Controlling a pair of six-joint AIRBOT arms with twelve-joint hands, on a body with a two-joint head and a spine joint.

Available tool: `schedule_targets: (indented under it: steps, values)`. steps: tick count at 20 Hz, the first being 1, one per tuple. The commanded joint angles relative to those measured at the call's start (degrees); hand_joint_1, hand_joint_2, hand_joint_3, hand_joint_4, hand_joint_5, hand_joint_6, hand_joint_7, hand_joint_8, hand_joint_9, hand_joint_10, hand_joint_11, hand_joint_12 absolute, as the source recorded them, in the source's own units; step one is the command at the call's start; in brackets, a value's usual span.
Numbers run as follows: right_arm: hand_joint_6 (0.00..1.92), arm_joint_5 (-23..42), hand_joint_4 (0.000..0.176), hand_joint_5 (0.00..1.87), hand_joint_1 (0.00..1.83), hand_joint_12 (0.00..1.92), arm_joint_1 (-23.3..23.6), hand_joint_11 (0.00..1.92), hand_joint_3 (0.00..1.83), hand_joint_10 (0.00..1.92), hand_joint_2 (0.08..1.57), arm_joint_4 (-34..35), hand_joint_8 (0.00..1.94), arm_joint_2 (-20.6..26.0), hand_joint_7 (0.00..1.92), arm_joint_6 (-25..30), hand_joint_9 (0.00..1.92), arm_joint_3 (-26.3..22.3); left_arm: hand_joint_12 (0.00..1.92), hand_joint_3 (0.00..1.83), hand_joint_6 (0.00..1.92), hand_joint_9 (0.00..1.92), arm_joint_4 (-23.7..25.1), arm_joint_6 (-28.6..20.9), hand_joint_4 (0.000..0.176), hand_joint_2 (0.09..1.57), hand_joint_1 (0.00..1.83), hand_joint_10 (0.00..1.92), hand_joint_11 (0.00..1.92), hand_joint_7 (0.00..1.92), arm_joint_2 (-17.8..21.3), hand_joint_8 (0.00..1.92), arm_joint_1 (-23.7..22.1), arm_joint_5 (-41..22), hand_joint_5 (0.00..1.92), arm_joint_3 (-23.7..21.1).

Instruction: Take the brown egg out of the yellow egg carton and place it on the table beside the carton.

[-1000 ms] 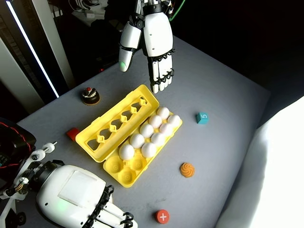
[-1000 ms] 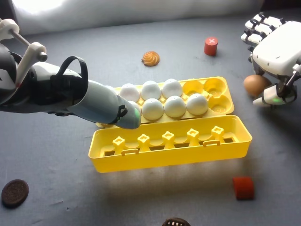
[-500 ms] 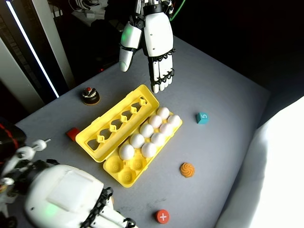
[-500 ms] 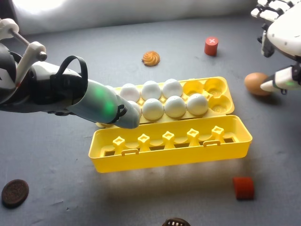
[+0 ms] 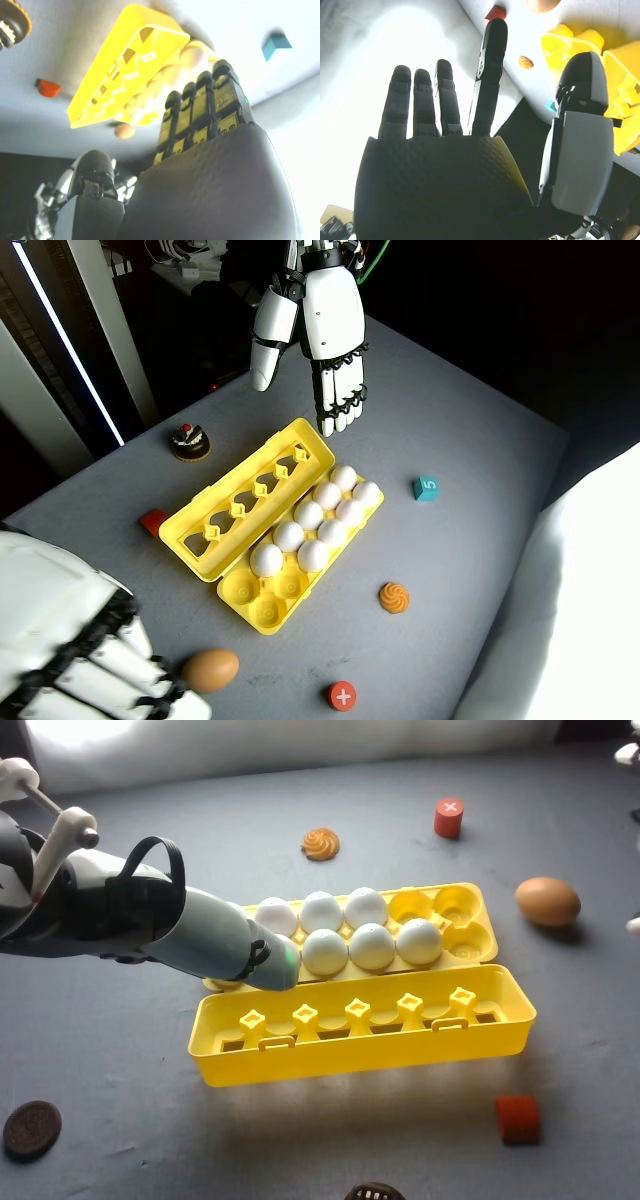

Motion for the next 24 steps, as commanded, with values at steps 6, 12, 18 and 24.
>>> schedule_targets:
  steps: [6,12,18,24]
  values:
    - [1.92,10.3,0.000,1.44,0.99,1.92,2.7,1.75,0.02,1.92,1.32,2.5,1.94,6.9,1.60,-4.8,1.64,-10.0,0.02,0.00,0.01,0.04,2.1,0.7,0.000,1.20,0.00,0.01,0.04,0.07,0.3,0.01,-0.8,-2.2,0.12,0.1]
    - [1.92,12.3,0.045,1.44,1.29,1.92,3.1,1.78,0.00,1.92,1.22,2.5,1.94,10.5,1.64,-5.1,1.70,-17.0,0.45,0.00,0.01,0.18,2.1,0.7,0.000,1.20,0.00,0.00,0.00,0.19,0.4,0.02,-0.8,-2.2,0.16,0.2]
    - [1.92,13.2,0.000,1.41,1.24,1.92,3.9,1.72,0.01,1.92,1.25,2.5,1.94,11.4,1.57,-6.5,1.62,-19.3,1.92,0.00,1.92,0.46,2.2,0.7,0.000,1.28,0.34,1.91,0.39,0.46,0.3,1.91,-0.8,-2.2,0.35,0.2]
    - [1.92,12.4,0.000,1.39,1.23,1.92,3.7,1.73,0.00,1.92,1.24,2.5,1.94,11.4,1.55,-5.6,1.60,-19.4,1.92,0.02,1.92,0.53,2.3,0.7,0.000,1.50,0.24,1.92,0.67,0.56,0.3,1.92,-0.8,-2.2,0.51,0.3]
